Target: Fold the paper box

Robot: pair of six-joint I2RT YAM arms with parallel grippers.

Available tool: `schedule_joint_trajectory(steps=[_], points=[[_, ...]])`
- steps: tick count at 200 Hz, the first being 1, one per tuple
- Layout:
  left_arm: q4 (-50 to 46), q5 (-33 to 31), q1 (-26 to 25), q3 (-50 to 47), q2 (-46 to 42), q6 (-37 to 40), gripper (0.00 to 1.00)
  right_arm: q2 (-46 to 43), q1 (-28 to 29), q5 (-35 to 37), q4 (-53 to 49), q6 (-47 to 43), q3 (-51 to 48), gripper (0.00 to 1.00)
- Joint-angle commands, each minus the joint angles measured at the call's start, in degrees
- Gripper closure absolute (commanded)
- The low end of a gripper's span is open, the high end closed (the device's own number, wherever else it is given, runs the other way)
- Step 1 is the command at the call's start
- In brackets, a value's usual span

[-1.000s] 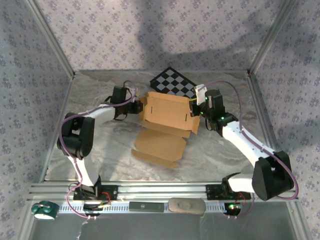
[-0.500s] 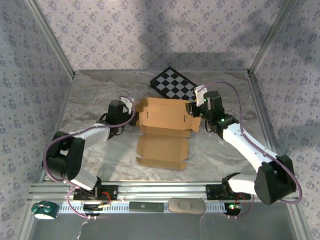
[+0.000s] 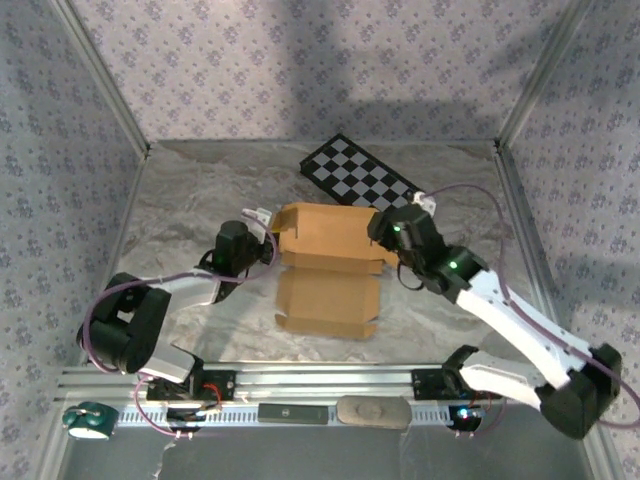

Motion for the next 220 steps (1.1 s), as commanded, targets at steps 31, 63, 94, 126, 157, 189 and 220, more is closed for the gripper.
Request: schedule_joint_trajectory(steps=[31, 63, 94, 126, 157, 189, 220], points=[[7.3, -2.5, -2.6, -1.6, -4.7, 5.0, 1.00, 16.1, 5.6, 4.1, -11.1, 2.2, 22.1, 0.30], [7.4, -0.6, -2.5, -0.2, -3.0, 6.1, 1.00, 18.1, 4.0, -2.3, -3.2, -44.5, 24.1, 0.23], [8.5, 0.9, -1.9, 0.3, -1.7, 6.6, 1.00, 16.6, -0.2, -17.6, -3.5, -71.7, 19.8, 0.23], [8.5, 1.4, -1.6, 0.6, -1.5, 7.0, 1.00, 14.9, -1.7, -18.6, 1.3, -86.9, 14.5, 0.15], [9.3, 1.6, -1.5, 0.6, -0.6, 7.1, 1.00, 18.5, -3.8, -19.0, 0.5, -90.5, 16.0, 0.16], [9.3, 1.9, -1.4, 1.3, 0.6, 7.3, 1.00, 25.5, -3.1, -14.7, 1.1, -91.2, 18.4, 0.30], [9.5, 2.2, -1.1, 1.2, 1.3, 7.4, 1.00, 29.1, -2.5, -9.5, 4.7, -90.4, 19.5, 0.37]])
